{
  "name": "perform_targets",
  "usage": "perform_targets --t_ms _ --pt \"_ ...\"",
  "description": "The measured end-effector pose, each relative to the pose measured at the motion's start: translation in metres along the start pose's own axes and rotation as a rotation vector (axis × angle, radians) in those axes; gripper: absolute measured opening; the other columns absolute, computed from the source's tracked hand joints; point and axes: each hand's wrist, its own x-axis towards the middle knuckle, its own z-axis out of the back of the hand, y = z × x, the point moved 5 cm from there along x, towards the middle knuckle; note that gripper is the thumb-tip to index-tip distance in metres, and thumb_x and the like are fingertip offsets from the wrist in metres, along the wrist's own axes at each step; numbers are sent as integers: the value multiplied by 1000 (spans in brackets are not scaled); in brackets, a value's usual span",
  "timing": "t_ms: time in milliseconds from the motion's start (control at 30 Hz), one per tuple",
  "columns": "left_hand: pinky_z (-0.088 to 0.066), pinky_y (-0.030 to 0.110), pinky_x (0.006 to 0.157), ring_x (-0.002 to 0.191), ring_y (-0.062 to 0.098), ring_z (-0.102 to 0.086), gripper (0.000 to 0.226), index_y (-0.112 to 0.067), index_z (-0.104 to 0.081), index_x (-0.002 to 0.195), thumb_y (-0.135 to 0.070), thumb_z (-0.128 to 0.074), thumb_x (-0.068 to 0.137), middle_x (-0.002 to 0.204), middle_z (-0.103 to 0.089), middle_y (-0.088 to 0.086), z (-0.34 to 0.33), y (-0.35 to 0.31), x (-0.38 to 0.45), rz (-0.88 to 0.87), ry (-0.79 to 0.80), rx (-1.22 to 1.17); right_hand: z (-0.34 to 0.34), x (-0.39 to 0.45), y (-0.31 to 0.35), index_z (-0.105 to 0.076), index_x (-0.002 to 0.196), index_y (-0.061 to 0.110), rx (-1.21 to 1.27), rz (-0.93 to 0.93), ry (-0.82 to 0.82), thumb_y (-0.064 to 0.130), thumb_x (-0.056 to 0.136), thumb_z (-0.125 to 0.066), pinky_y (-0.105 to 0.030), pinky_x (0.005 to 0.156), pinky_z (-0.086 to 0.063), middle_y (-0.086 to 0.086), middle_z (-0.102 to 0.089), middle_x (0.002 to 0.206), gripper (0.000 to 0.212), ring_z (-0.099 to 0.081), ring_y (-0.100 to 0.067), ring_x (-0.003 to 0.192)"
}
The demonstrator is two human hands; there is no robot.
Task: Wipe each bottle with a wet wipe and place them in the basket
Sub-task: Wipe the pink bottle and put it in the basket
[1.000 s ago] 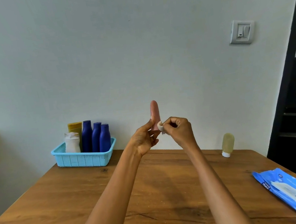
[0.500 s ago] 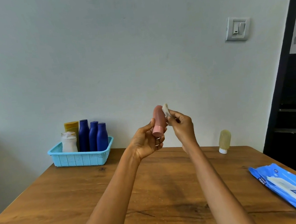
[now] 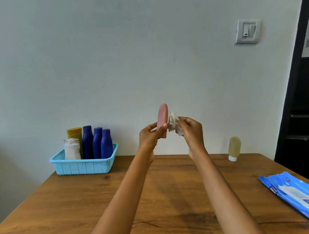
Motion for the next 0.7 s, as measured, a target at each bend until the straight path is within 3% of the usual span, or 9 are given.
perform_targets --t_ms 67,167,233,367,533,700 --pt "-48 20 71 85 14 -64 53 -12 -55 124 -34 -73 79 102 -68 6 -7 -4 -2 -124 -55 115 -3 0 -3 -71 84 18 82 -48 21 32 88 -64 -30 76 -56 -6 -70 84 16 -65 -18 82" --pt "-54 29 78 87 16 -65 48 -18 -56 122 -33 -72 79 102 -67 4 -15 -7 -5 -249 -124 305 -9 2 -10 -67 105 6 84 -65 67 31 87 -66 -29 76 -58 -12 -70 97 31 -69 -25 91" --pt "-53 30 81 89 14 -62 49 -19 -55 123 -32 -73 79 102 -62 -3 -18 -10 -5 -279 -74 355 -5 3 -13 -65 109 4 109 -87 34 30 87 -66 -31 76 -59 -14 -70 100 35 -69 -26 92" --pt "-54 30 82 86 15 -66 33 -12 -57 122 -24 -60 91 99 -68 4 -18 -7 -3 -120 187 55 8 5 -17 -66 107 5 252 -167 -21 23 87 -66 -36 81 -58 -15 -70 100 27 -70 -25 89" --pt "-53 32 83 82 20 -63 17 -5 -64 105 -11 -52 94 95 -67 10 -16 4 1 106 295 -367 6 4 -16 -65 108 7 341 -158 -64 20 86 -67 -32 77 -58 -10 -70 100 25 -69 -22 90" --pt "-58 35 80 81 24 -67 17 -6 -61 107 -8 -53 92 94 -68 15 -19 3 -5 201 417 -525 4 4 -18 -65 106 4 346 -114 -197 22 83 -72 -32 68 -58 -12 -69 101 30 -68 -24 90"
